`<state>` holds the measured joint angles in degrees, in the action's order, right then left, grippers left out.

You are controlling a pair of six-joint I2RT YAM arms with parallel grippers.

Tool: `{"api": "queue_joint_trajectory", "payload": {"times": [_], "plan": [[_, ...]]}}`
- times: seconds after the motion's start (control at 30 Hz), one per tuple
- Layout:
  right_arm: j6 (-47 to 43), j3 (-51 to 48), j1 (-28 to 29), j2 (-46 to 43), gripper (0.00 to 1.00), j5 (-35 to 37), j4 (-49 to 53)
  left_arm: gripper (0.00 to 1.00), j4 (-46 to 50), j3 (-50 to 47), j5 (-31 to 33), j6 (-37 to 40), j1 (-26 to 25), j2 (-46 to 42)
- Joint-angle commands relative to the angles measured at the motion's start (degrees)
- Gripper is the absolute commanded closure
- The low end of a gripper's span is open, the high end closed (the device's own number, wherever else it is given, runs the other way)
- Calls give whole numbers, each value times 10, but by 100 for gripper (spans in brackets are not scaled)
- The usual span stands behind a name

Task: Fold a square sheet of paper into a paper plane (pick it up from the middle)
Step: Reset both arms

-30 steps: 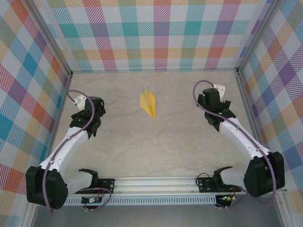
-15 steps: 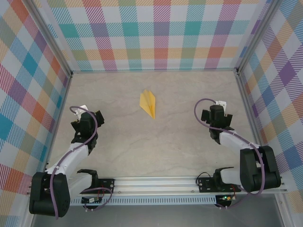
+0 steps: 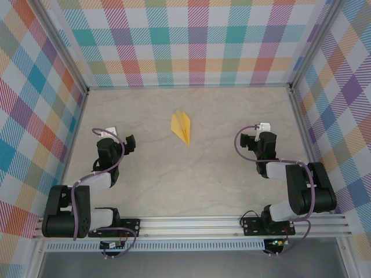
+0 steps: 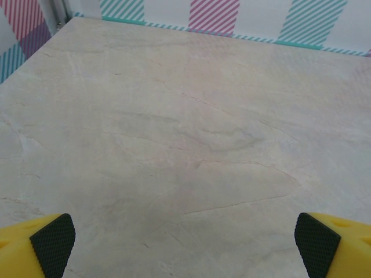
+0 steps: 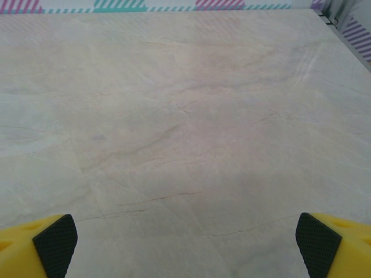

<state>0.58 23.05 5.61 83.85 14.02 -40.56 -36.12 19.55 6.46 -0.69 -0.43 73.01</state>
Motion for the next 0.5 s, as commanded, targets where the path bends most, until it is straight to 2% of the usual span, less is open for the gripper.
{"api": "queue_joint_trajectory", "payload": {"times": [0.0, 0.13, 0.37, 0.47], "plan": [[-7, -14, -9, 4, 0, -38, -73, 0, -41, -7, -30, 11, 13, 15], [0, -14, -19, 27, 0, -52, -89, 0, -37, 3, -28, -2, 15, 29], [7, -8, -26, 35, 0, -58, -84, 0, -137, 0, -54, -28, 16, 108], [8, -6, -28, 36, 0, -59, -81, 0, -112, 14, -56, -24, 15, 110]]}}
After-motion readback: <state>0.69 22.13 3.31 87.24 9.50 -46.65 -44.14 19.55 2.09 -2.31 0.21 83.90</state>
